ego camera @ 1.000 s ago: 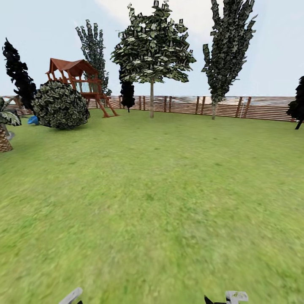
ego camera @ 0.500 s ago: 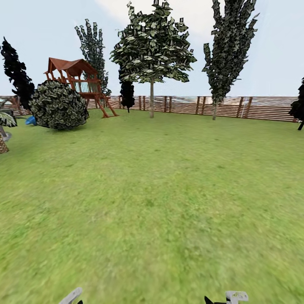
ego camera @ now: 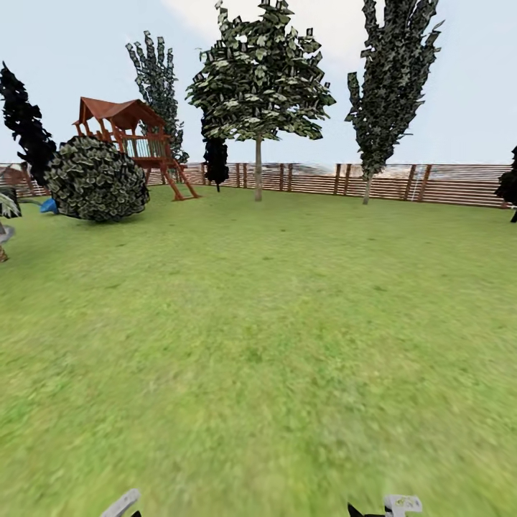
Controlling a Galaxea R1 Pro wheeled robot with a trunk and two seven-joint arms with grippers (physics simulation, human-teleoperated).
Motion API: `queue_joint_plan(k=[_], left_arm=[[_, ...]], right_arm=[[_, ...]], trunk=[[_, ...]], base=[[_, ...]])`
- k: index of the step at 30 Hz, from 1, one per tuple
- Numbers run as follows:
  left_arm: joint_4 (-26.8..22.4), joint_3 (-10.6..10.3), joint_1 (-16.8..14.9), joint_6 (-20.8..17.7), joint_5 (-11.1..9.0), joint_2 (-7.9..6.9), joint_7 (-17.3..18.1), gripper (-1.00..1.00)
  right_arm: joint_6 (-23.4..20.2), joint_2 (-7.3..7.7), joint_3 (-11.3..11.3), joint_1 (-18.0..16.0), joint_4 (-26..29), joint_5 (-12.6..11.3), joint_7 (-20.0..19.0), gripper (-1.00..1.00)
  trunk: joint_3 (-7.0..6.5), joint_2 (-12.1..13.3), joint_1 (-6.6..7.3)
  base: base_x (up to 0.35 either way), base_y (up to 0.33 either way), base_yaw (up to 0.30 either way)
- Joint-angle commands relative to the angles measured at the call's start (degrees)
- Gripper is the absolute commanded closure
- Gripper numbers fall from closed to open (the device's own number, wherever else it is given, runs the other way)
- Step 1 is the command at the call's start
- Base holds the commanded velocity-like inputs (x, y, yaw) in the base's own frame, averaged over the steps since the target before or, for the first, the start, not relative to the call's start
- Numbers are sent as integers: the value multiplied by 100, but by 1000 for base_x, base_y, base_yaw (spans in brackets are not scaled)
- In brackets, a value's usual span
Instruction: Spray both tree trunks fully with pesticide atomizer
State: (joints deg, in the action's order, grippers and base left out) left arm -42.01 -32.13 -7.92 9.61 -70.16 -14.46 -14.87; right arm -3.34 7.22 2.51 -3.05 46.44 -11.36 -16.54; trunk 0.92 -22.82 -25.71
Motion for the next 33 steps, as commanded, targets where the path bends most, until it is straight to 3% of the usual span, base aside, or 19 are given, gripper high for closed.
queue_joint_plan(k=[1, 15, 19, 27, 30, 33], left_arm=[[-8, -48, -8, 50, -53, -11, -34, 100], [-9, -48, -8, 50, -42, -13, -25, 100], [-9, -48, -8, 50, -41, -13, -25, 100], [-9, -48, -8, 50, -42, -11, -29, 100], [-9, -48, -8, 50, -41, -10, -32, 100], [-9, -48, -8, 50, -41, -12, -28, 100]], right_arm=[[-35, -1, 13, -2, 5, -59, -34, -100], [-35, -10, 13, -2, -10, -59, -34, -100], [-15, -14, 5, -24, -351, -55, 4, -100], [400, 23, 22, -67, -1197, -3, 30, -100], [1065, 26, 35, -84, -1572, 3, 127, -100], [1336, 12, 32, -88, -1696, 8, 271, -100]], trunk=[[10, -10, -7], [10, -10, -7], [10, -10, -7], [10, -10, -7], [10, -10, -7], [10, -10, -7]], base=[[335, 0, 0], [335, 0, 0], [335, 0, 0], [335, 0, 0], [335, 0, 0], [335, 0, 0]])
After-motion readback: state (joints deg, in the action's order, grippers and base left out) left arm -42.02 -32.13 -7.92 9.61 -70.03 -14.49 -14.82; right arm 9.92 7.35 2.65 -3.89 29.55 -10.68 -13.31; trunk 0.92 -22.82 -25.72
